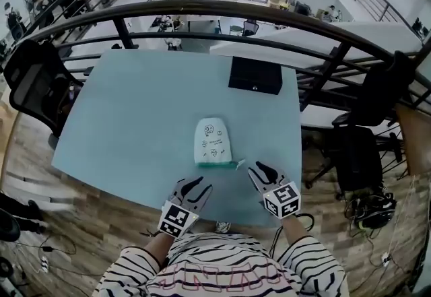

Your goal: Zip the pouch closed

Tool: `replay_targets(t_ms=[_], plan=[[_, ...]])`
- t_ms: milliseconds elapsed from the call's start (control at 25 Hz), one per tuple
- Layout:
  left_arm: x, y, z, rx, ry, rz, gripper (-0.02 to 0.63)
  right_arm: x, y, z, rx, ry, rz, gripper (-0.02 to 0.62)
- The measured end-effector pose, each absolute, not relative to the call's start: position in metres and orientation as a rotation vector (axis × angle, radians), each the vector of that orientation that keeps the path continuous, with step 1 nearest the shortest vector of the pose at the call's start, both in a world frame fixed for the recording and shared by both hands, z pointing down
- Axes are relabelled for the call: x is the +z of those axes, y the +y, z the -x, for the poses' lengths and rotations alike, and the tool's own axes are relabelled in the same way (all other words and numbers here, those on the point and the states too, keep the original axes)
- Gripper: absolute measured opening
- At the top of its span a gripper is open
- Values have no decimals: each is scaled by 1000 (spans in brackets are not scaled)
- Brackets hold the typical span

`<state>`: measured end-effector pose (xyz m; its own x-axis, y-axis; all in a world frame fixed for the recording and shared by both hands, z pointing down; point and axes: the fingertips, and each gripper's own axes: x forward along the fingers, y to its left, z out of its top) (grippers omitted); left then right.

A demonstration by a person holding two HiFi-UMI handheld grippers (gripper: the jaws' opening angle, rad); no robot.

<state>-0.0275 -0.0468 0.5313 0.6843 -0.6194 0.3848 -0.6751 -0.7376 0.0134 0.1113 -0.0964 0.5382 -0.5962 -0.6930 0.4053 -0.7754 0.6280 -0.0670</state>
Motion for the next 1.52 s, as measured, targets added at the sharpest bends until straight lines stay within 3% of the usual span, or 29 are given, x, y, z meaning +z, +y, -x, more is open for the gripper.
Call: replay_targets(t_ms=[600,920,1240,1520], plan=[[569,-54,6,642,-1081,-2689,114,611,-126,-102,102,-2367,-662,117],[573,-57,5,678,-1062,-2675,114,628,-126,-80,-191,-2221,-407,117],[584,-60,4,705,-1034,-2660,114,637,-128,-81,-189,-2208,-341,117],[590,-63,-1,725,-1008,-2663,114,636,-121,-85,-107,-2242,-362,47]])
